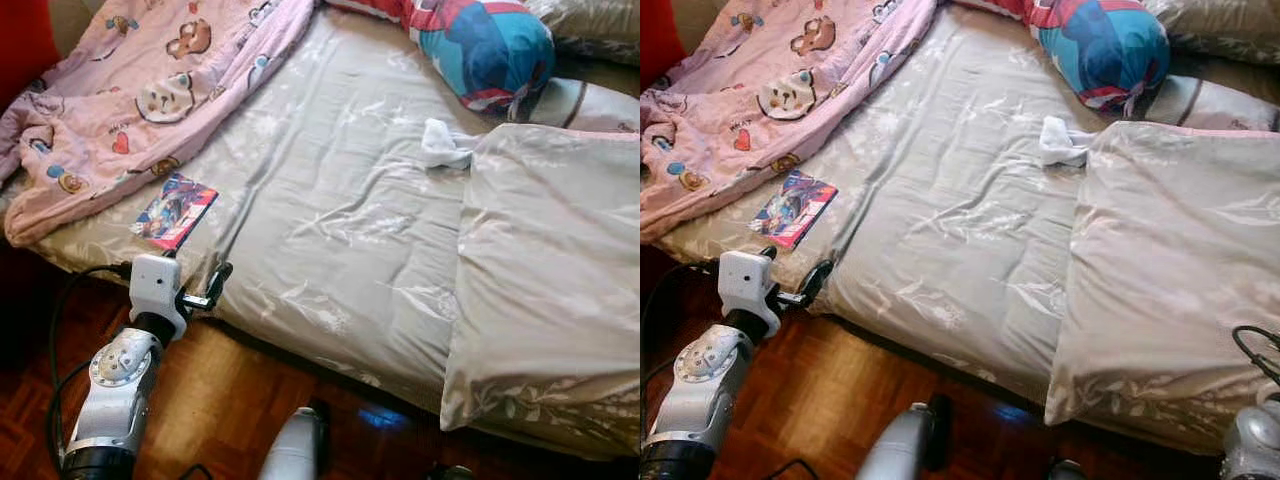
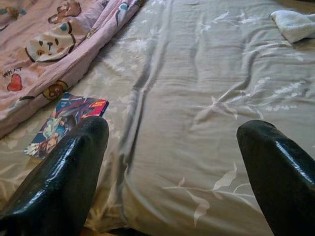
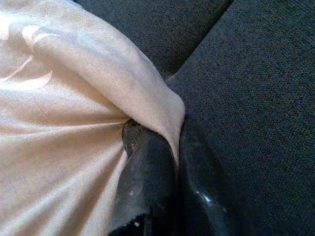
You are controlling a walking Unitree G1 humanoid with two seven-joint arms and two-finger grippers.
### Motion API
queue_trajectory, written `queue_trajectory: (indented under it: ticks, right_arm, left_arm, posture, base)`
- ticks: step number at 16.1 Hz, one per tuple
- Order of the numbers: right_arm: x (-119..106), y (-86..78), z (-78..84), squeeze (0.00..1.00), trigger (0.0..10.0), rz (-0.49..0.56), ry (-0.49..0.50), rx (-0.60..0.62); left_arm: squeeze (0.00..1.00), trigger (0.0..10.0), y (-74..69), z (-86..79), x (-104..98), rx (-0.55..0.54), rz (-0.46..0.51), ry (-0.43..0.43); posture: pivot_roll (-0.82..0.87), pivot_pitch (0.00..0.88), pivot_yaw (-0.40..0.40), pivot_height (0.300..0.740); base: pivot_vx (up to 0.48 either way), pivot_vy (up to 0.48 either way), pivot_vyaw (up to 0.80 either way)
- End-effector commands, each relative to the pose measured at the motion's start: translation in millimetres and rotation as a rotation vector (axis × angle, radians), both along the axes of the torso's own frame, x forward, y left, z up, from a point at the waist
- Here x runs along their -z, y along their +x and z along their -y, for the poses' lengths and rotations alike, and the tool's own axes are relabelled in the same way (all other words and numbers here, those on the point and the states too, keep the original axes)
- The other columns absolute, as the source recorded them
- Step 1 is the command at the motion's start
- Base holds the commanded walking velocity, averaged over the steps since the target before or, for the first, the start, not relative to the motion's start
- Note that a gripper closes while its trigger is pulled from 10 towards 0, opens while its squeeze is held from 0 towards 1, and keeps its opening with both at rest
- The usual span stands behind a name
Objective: Clean up the room
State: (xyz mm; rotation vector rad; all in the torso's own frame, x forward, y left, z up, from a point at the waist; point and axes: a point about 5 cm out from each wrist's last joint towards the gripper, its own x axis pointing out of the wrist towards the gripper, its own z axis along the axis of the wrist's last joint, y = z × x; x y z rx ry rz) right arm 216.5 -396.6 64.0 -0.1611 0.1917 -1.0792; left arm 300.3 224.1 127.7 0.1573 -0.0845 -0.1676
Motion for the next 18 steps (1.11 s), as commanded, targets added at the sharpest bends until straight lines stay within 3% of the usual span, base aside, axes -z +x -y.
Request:
queue_trajectory:
  ticks: [1,4,5,7,12,13,18]
  right_arm:
    - [11,-20.8,6.5,0.0,10.0,0.02,0.062,0.124]
    - [43,-25.4,-16.8,0.0,10.0,-0.015,0.229,0.123]
    - [63,-36.2,-29.7,0.0,10.0,-0.045,0.327,0.175]
    - [72,-44.9,-35.2,0.0,10.0,-0.062,0.343,0.218]
    - [71,-40.2,-36.2,0.0,10.0,-0.052,0.37,0.205]
    - [67,-36.6,-35.0,1.0,10.0,-0.015,0.365,0.197]
    - [50,-8.5,-44.8,1.0,10.0,0.009,0.226,0.033]
  left_arm:
    - [0.0,10.0,-5.7,-6.9,12,-0.016,-0.051,0.027]
    - [0.0,10.0,-6.0,-7.1,13,-0.016,-0.05,0.028]
    - [0.0,10.0,-6.8,-8.1,13,-0.017,-0.05,0.03]
    - [0.0,10.0,-7.2,-8.4,14,-0.017,-0.052,0.032]
    - [0.0,10.0,-6.8,-9.7,15,-0.022,-0.053,0.035]
    - [0.0,10.0,-6.9,-8.9,15,-0.022,-0.053,0.034]
    - [0.0,10.0,-5.0,-9.4,19,-0.04,-0.052,0.022]
  posture:
    - [0.12,0.297,0.132,0.705]
    - [0.13,0.292,0.132,0.705]
    - [0.14,0.286,0.132,0.705]
    - [0.15,0.279,0.133,0.705]
    - [0.15,0.265,0.128,0.705]
    - [0.15,0.263,0.127,0.705]
    - [0.14,0.222,0.117,0.705]
  base:
    - [0.0,0.0,0.0]
    - [0.0,0.0,0.0]
    - [0.0,0.0,0.0]
    - [0.0,0.0,0.0]
    - [0.0,0.0,0.0]
    - [0.0,0.0,0.0]
    - [0.0,0.0,0.0]
